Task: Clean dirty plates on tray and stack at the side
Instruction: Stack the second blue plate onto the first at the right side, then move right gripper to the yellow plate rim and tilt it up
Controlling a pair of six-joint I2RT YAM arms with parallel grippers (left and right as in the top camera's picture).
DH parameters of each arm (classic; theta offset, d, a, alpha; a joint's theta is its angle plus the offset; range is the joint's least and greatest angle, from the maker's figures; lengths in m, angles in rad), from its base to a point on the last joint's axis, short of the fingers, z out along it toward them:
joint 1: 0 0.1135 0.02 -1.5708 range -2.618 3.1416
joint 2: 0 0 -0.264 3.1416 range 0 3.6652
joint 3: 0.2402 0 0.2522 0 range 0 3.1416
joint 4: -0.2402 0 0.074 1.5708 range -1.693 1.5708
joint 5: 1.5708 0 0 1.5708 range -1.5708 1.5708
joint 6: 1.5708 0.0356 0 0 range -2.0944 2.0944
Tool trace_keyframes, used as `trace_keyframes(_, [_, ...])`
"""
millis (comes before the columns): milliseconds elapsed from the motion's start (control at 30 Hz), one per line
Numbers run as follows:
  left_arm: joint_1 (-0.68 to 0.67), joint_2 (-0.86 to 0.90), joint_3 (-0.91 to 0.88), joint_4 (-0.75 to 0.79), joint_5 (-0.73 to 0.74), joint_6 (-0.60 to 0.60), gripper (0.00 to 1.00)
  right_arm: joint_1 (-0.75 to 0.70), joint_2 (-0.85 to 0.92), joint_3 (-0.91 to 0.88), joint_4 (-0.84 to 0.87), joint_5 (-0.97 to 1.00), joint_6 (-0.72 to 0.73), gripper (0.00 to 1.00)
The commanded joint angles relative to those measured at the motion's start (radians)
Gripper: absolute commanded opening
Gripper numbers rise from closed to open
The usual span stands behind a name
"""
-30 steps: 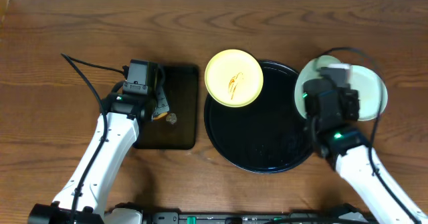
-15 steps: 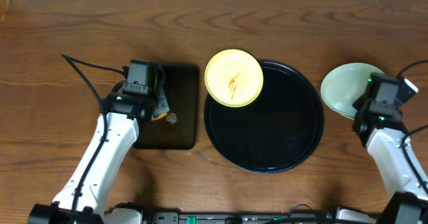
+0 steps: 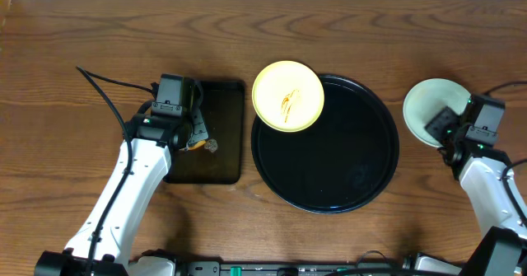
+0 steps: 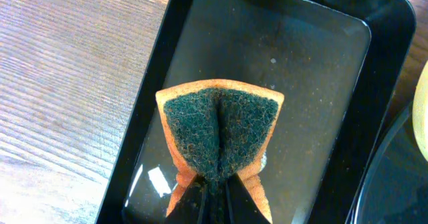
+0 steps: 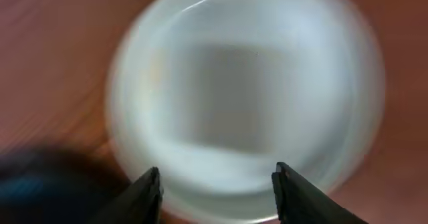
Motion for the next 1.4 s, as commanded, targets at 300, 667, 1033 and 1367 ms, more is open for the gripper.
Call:
trace_keyframes(300, [0.003, 0.006, -0.009, 0.0, -0.005, 0.016, 0.08, 0.277, 0.007, 0.121, -0.128, -0.482, -0.261, 0.59])
trace_keyframes(667, [0.003, 0.006, -0.009, 0.003, -0.005, 0.016, 0.08, 0.462, 0.28, 0.51, -0.326, -0.35, -0.357, 0.54])
trace_keyframes(1033, [0.003, 0.006, -0.009, 0.003, -0.005, 0.016, 0.08, 0.482, 0.545, 0.511, -0.093, -0.447, -0.265, 0.47])
trace_keyframes(1367, [0.003, 0.006, -0.009, 0.003, -0.005, 0.016, 0.08, 0.521, 0.645, 0.511, -0.03, -0.448, -0.222, 0.16])
